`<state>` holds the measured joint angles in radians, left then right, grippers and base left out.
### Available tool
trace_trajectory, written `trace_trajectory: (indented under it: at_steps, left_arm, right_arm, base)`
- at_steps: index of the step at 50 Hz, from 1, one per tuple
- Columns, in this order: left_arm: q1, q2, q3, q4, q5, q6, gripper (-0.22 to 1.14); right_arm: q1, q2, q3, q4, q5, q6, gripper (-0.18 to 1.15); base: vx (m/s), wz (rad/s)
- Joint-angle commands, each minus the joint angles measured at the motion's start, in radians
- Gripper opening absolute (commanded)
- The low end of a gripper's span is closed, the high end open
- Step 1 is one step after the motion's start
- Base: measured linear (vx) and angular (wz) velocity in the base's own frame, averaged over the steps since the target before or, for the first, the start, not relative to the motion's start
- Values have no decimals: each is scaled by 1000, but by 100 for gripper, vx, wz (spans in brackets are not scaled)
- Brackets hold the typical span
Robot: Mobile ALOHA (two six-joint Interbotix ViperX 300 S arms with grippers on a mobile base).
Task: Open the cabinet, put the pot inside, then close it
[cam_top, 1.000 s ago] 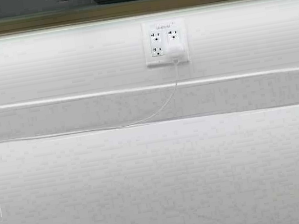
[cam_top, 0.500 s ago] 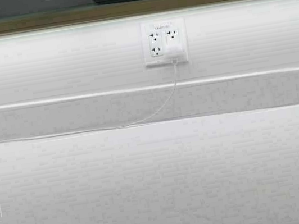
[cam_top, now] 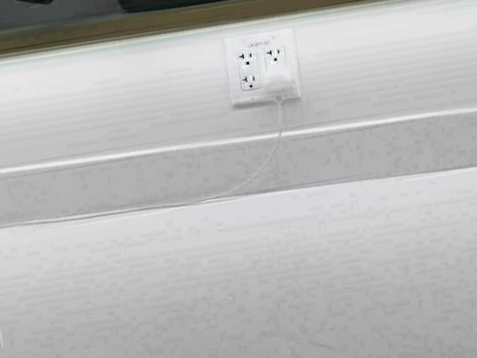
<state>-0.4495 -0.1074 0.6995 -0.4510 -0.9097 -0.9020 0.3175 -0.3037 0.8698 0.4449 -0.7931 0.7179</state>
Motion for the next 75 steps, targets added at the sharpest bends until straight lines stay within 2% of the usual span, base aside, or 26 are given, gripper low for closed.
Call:
trace_trajectory:
  at_steps: [1, 13, 20, 24, 28, 31, 35, 37, 39, 41, 46, 58, 75]
  left_arm:
    - [28, -15, 31, -28, -12, -2, 102]
    - [58, -51, 92, -52, -58, 9, 102]
    - [58, -114, 150, -15, -58, 87, 100]
    - [58, -176, 212, -14, -58, 176, 93]
    - [58, -256, 279, -12, -48, 287, 75]
    - [55, -322, 325, -11, -8, 393, 51]
    - [37, -414, 365, -11, 117, 549, 10]
    - [29, -456, 373, -11, 210, 638, -5]
    - [26, -494, 376, -11, 304, 726, -13]
    - [26, -534, 379, -11, 413, 828, -7]
    - [28, -603, 385, -11, 558, 965, 7]
    - [28, -733, 442, -11, 627, 976, 4]
    - [28, -741, 445, -11, 658, 980, 4]
  right_arm:
    - [0, -28, -21, -8, 11, -8, 104]
    - [-2, -29, -23, -38, 34, -52, 104]
    - [0, -81, -3, -83, 124, -207, 102]
    - [0, -140, 14, -84, 206, -336, 95]
    - [-2, -201, 21, -84, 322, -485, 75]
    - [0, -233, 23, -84, 419, -540, 55]
    - [0, -264, 28, -92, 528, -568, 22]
    - [3, -272, 34, -107, 571, -584, 7]
    - [11, -273, 38, -123, 606, -612, -4]
    - [25, -273, 41, -135, 635, -646, -4]
    - [71, -273, 63, -146, 655, -713, 8]
    - [133, -273, 107, -153, 644, -735, 8]
    - [138, -272, 98, -181, 664, -742, 8]
  base:
    - [0, 0]
    - [0, 0]
    - [0, 0]
    - [0, 0]
    - [0, 0]
    - [-1, 0]
    - [-1, -1]
    - [-2, -2]
    - [-3, -2]
    - [-3, -2]
    - [-5, -3]
    - [-11, -5]
    - [-20, -10]
